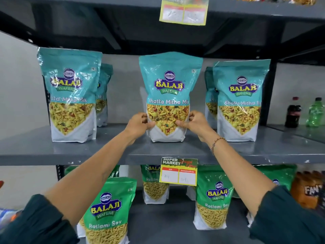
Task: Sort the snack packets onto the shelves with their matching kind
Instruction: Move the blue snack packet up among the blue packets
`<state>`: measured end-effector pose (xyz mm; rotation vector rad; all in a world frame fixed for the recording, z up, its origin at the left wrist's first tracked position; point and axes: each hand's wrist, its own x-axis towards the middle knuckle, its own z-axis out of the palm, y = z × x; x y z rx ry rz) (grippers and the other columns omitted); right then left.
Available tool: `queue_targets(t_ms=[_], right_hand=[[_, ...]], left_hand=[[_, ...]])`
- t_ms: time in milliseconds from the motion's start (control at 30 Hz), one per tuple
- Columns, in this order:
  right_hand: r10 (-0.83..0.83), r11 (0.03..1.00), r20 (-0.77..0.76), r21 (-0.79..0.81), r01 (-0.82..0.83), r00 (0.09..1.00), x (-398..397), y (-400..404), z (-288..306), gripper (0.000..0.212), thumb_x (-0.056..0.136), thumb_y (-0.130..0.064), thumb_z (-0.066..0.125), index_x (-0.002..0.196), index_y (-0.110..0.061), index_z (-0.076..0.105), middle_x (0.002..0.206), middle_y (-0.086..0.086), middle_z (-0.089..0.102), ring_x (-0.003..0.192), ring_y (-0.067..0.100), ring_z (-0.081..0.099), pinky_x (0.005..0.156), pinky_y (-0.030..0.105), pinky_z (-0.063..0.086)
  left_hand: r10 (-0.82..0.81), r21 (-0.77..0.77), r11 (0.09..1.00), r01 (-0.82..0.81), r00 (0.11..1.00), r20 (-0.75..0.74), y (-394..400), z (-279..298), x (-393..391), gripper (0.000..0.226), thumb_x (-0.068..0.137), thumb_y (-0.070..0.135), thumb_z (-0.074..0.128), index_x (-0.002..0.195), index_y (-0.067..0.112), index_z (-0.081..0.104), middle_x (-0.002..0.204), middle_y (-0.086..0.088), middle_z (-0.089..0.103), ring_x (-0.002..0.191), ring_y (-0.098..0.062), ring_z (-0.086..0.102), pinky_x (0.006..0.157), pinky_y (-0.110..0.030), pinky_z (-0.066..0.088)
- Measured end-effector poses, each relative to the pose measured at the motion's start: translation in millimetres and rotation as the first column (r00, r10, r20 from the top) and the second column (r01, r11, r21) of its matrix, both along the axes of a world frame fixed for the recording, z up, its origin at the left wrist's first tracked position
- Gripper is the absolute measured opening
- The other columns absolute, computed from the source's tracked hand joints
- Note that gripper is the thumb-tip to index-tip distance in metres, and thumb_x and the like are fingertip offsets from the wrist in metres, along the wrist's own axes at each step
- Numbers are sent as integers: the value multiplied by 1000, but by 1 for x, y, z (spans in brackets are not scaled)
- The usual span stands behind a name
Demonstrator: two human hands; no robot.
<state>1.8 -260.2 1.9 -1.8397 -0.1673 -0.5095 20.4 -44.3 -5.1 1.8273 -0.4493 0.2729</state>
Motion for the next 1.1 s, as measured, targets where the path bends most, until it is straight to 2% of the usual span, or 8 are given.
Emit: queue_targets(t_ms=[133,400,500,700,833,900,1000,1100], right_hand=[[29,1000,-13,-3,-29,1000,11,-1,-5,48,65,-16,81,101,-7,52,108,10,64,102,23,60,92,41,51],[76,997,-16,14,-76,997,17,2,-7,36,70,-17,76,91,-18,47,103,4,61,106,23,57,95,40,48],[80,997,-12,15,-80,997,17,2,-8,40,72,-18,75,99,-13,46,105,4,59,103,20,55,92,36,47],[88,995,-47,-40,-90,995,19,0,-10,56,70,-31,76,113,-10,46,121,8,60,111,20,56,100,41,46],[87,993,-87,-70,-93,992,12,-3,-13,55,78,-34,68,122,-10,45,126,5,58,115,19,55,99,35,44],[-40,992,-21,-118,37,999,3,-1,-14,52,84,-31,62,127,-9,41,128,5,55,114,18,53,97,33,43],[-291,948,183,-78,309,939,-21,12,-15,38,90,-21,52,126,-10,42,113,9,62,100,20,58,87,34,45],[-240,963,261,187,195,935,-56,34,-15,20,92,-8,46,111,-12,48,94,9,65,74,12,60,72,28,50]], left_hand=[[10,0,1000,-10,1000,3,-2,-6,10,9,84,9,64,89,16,59,113,-23,67,109,-34,62,101,-51,48],[-8,-16,1000,8,1000,-14,-7,-9,20,27,88,9,59,114,9,53,111,-7,63,109,-24,59,102,-41,47],[-15,13,1000,15,1000,-5,-8,-9,21,31,90,10,56,120,5,52,113,-4,61,108,-20,56,101,-36,45],[-32,54,998,35,998,-60,-8,-9,17,30,93,16,52,121,7,54,118,-5,62,111,-20,58,100,-34,45],[148,130,980,-148,989,10,-10,-10,5,40,93,18,47,131,9,44,131,-5,55,116,-22,52,93,-31,40],[269,96,957,-275,960,74,-8,-8,-7,41,92,19,47,132,8,42,129,-6,54,118,-23,51,88,-28,36],[314,-17,949,-314,939,141,-1,-8,-33,32,92,18,46,123,10,52,123,-6,60,108,-16,54,85,-23,36],[269,-56,963,-264,933,241,9,-13,-72,23,93,18,47,111,15,61,110,0,64,95,-9,54,83,-21,38]])
